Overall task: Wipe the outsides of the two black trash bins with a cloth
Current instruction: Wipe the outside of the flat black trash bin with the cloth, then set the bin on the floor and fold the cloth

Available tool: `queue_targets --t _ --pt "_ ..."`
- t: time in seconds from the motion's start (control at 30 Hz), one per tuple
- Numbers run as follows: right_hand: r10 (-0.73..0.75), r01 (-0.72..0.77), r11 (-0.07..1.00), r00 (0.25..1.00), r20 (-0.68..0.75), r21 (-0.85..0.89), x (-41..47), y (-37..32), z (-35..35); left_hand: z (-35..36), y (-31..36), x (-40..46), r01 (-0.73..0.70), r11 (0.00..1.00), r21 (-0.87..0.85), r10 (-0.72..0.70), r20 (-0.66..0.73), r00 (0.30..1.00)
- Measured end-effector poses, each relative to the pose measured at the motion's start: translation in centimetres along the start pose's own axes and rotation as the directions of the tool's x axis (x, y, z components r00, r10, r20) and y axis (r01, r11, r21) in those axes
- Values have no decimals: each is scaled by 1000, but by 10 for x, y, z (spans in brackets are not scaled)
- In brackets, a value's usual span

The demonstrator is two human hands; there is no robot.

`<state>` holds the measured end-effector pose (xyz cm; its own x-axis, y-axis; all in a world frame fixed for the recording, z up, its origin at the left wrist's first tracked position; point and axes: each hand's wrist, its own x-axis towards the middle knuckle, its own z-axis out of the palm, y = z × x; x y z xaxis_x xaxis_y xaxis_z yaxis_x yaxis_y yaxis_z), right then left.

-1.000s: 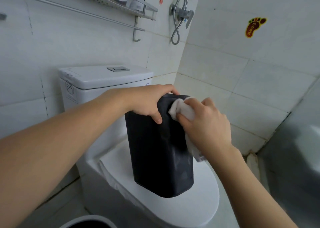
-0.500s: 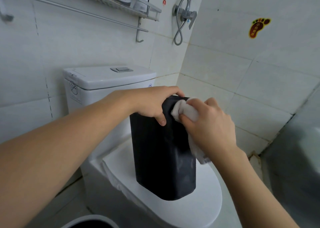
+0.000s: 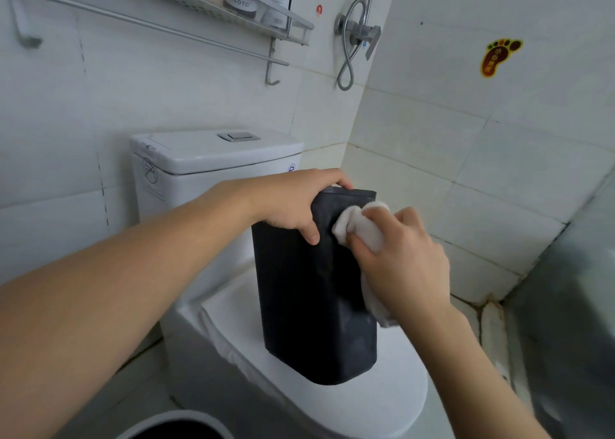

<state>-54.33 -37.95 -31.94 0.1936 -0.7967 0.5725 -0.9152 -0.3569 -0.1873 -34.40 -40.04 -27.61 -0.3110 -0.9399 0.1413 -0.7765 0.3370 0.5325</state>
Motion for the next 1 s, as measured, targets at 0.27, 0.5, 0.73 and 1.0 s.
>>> queue_targets --t 0.27,0.5,0.73,1.0 --pt "25 -25 984 1000 5 174 -35 -3 4 3 -3 -33 43 999 -18 -45 -86 995" --pt "70 -85 887 996 48 453 -68 -25 13 4 -7 -96 99 992 82 -86 -152 985" --pt "0 -29 807 999 50 589 -102 -49 11 3 -8 -165 152 985 83 -133 -201 970" --pt "-88 -21 787 985 146 616 -135 -89 20 7 -15 -235 258 956 138 -229 -198 953"
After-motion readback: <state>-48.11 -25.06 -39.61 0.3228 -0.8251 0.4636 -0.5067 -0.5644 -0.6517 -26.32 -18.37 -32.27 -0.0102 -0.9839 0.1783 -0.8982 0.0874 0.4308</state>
